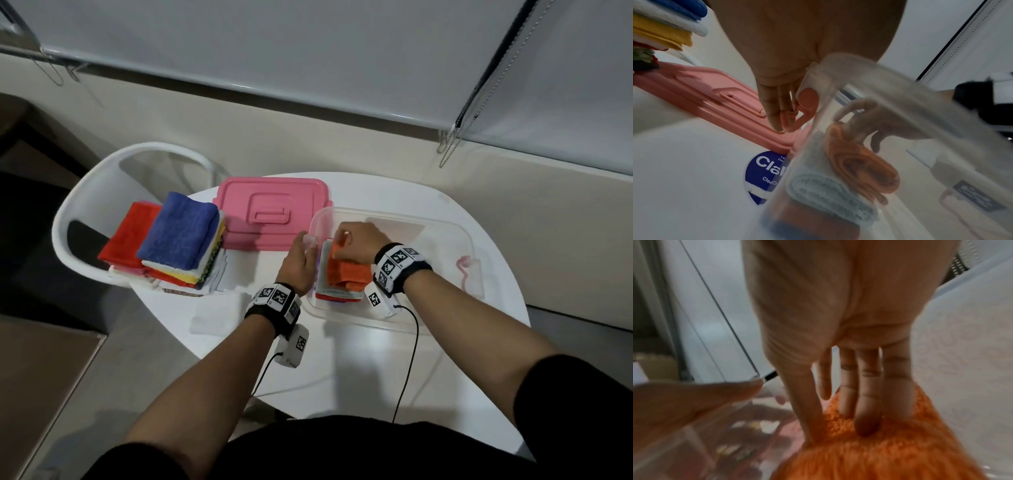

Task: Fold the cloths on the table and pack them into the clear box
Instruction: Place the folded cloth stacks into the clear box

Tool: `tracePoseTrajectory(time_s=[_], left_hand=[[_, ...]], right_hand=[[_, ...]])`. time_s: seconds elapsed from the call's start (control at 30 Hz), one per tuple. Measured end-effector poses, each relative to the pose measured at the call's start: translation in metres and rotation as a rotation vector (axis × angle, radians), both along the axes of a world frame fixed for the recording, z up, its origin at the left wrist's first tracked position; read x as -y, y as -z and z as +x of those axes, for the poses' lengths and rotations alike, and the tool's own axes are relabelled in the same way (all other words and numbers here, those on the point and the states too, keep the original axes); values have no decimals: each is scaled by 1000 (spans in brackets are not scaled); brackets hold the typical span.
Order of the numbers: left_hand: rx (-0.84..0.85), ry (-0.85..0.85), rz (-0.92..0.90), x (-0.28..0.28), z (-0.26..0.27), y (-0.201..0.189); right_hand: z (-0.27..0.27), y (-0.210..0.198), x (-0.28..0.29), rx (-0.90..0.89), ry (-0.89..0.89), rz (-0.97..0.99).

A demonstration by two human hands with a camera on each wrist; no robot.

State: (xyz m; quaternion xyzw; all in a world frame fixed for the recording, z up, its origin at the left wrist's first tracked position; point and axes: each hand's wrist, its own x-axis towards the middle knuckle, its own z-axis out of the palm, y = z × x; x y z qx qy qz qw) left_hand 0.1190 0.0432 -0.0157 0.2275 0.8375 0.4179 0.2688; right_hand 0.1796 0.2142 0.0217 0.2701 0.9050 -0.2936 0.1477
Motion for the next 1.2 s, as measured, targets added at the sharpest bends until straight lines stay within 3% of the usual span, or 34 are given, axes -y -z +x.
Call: tracePoseTrajectory(time_s=[0.07, 0.2, 0.47, 0.7, 0.87, 0.97, 1.07, 1.2], left_hand=[[-8, 10, -5, 0, 2, -2], [-12, 16, -12, 0, 1, -3], [-16, 45, -11, 4, 0, -4], [53, 40, 13, 5, -5, -9], [103, -72, 79, 29, -17, -8], [-1, -67, -12, 68, -39, 13], [-117, 51, -237, 118, -65, 49], [-155, 70, -407, 177, -82, 71]], right_hand=[[-2, 6, 6, 121, -192, 5], [-6, 23, 8, 181, -240, 29], [8, 16, -2, -130, 29, -261], [23, 5, -14, -228, 227, -418], [25, -21, 1, -363, 349, -480], [20, -36, 28, -436, 388, -513], [7, -44, 66, -459, 379, -533], [-14, -40, 126, -423, 374, -639]])
